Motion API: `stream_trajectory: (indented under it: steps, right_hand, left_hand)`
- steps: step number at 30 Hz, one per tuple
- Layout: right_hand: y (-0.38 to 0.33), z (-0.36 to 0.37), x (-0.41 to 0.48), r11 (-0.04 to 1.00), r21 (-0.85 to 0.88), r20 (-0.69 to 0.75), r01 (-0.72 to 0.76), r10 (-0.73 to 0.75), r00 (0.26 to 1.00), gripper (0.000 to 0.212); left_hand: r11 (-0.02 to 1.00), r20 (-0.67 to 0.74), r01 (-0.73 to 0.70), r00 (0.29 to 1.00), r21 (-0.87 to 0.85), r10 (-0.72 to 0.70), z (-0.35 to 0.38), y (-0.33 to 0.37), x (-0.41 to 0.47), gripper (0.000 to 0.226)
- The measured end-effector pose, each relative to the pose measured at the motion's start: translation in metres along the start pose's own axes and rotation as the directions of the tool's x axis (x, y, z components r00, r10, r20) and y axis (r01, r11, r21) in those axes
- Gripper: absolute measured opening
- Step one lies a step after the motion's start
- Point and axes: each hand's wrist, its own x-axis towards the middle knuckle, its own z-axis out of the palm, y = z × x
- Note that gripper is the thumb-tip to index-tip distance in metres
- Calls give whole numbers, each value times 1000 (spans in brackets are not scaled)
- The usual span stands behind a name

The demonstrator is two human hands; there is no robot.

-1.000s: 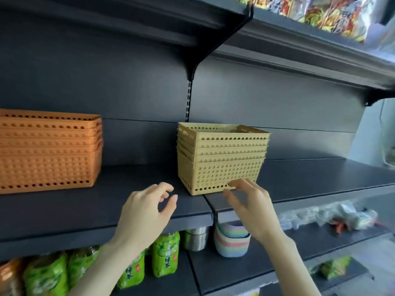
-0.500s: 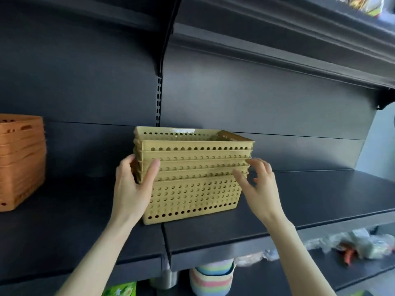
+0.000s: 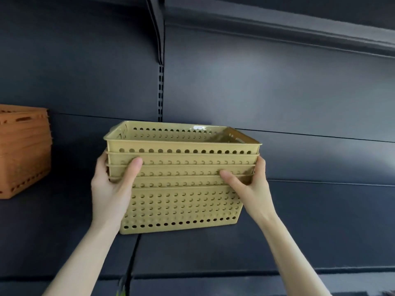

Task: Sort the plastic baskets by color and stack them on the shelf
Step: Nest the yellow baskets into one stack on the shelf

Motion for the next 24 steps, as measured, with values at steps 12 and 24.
stream_trajectory:
  steps: [12, 24]
  right_hand:
    - [19, -3, 6, 997, 29, 65, 69, -71, 995, 84]
    - [-2, -11, -18, 998, 48, 37, 48, -50, 998, 93]
  left_hand:
    - [985, -37, -103, 993, 138, 109, 5, -7, -11, 75]
    - [965, 19, -138, 990, 225, 138, -4, 12, -36, 88]
